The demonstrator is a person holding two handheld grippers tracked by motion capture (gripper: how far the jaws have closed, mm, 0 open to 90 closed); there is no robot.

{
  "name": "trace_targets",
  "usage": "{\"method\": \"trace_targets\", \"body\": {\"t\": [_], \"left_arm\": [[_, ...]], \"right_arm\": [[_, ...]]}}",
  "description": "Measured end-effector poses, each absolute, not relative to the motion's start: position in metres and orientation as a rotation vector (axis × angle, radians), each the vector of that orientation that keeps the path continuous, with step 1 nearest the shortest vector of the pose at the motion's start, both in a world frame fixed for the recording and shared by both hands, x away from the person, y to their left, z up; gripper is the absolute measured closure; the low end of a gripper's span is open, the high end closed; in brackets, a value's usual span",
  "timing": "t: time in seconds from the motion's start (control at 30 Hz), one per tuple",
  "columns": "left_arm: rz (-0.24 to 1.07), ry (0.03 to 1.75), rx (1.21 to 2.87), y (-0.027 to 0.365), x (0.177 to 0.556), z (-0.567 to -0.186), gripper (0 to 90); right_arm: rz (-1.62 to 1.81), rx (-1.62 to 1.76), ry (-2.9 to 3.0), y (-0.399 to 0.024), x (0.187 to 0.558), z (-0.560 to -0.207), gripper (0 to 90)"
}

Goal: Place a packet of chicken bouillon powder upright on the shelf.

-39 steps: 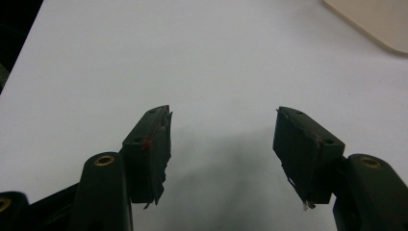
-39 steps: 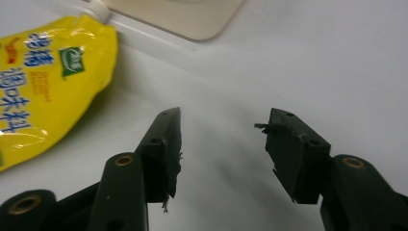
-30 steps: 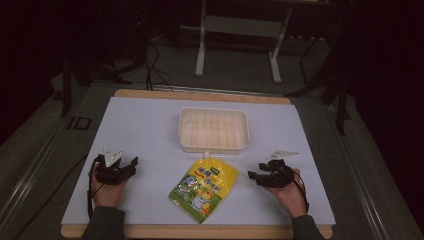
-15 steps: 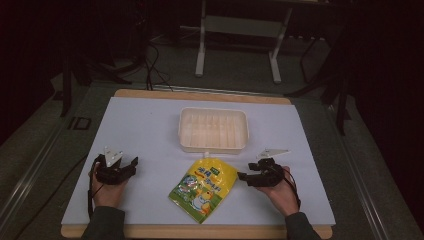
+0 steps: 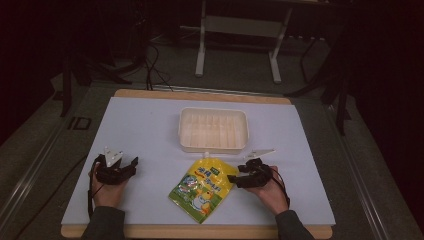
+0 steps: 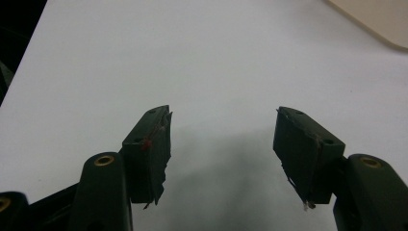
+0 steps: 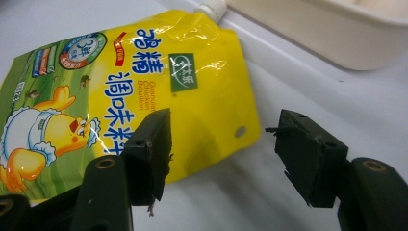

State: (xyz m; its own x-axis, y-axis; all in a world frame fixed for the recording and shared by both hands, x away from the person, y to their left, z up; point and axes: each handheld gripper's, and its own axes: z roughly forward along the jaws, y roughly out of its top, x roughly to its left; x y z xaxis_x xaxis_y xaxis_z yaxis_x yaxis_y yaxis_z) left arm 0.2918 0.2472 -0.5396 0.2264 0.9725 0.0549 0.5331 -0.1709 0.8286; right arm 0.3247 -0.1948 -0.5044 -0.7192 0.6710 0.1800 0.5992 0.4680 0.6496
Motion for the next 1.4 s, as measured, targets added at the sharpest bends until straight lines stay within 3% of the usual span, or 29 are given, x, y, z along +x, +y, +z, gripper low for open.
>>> {"method": "trace_targets", "body": {"t": [0.57,1.07,1.27,1.4], "left_arm": [[0.806,1.389,1.809,0.247,0.292,-0.540,37.8],[0.805,1.388,1.810,0.247,0.292,-0.540,37.8],[0.806,1.388,1.810,0.247,0.292,-0.540,37.8],[0.805,1.388,1.811,0.247,0.292,-0.540,37.8]], "right_arm": [[1.038,1.120,2.684,-0.174,0.330,-0.518,38.2],[1.073,1.111,2.793,-0.162,0.334,-0.520,48.7],[1.071,1.188,2.797,-0.164,0.340,-0.519,79.0],[1.084,1.170,2.784,-0.164,0.338,-0.515,84.6]]}}
